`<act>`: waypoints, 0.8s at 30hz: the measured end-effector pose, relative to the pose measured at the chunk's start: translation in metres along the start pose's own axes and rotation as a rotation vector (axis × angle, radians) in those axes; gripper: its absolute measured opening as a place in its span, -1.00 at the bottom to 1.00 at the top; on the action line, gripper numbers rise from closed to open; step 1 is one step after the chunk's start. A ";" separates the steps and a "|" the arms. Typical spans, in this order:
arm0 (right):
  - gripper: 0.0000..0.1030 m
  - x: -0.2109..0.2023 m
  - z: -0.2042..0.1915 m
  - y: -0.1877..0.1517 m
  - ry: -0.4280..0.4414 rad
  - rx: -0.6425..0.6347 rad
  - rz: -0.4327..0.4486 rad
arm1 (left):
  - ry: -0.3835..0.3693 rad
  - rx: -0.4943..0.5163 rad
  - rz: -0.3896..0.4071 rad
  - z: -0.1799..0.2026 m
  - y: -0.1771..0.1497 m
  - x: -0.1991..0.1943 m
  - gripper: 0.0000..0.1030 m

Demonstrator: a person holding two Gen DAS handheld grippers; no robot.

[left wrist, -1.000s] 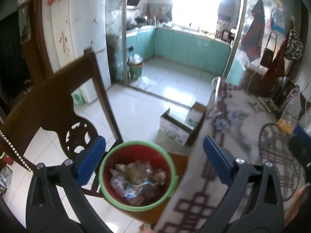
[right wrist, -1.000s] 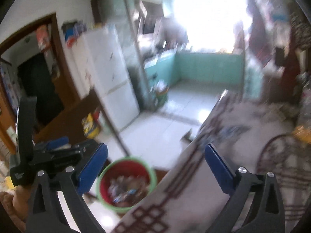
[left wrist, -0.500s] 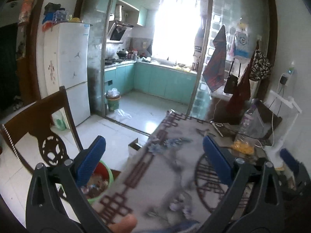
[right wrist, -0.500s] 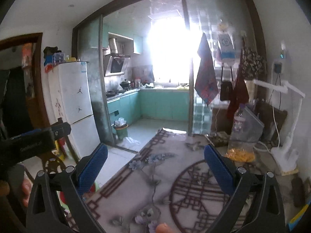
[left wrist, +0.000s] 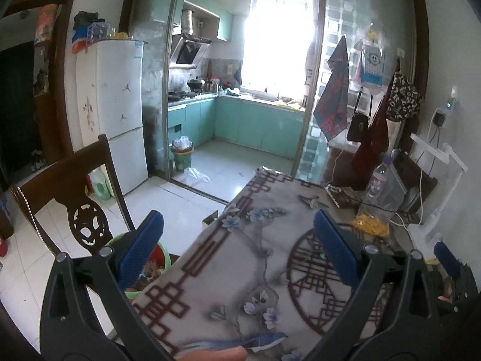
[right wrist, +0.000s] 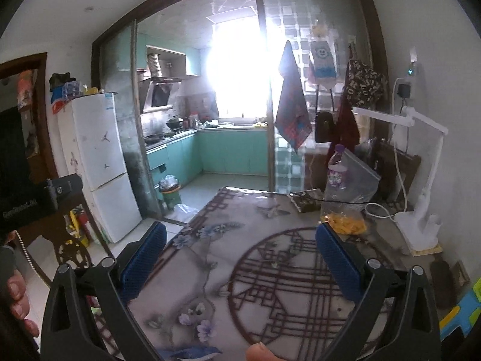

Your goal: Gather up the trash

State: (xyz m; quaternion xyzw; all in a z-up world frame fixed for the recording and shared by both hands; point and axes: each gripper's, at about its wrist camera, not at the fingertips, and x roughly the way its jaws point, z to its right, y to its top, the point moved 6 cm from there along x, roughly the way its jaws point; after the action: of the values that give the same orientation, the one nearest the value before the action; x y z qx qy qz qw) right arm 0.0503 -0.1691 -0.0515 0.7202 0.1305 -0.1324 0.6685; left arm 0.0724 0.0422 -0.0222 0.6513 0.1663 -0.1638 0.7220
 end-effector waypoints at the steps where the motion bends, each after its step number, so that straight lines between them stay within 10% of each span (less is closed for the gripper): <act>1: 0.87 0.001 0.001 -0.001 0.005 0.007 -0.006 | 0.004 0.004 -0.002 0.001 -0.001 0.000 0.90; 24: 0.87 0.008 0.004 -0.005 0.006 0.012 -0.030 | 0.035 0.016 -0.031 0.006 -0.006 0.017 0.90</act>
State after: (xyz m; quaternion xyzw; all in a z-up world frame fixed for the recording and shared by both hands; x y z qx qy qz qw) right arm 0.0562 -0.1730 -0.0595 0.7224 0.1425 -0.1407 0.6619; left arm 0.0851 0.0350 -0.0342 0.6574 0.1877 -0.1645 0.7110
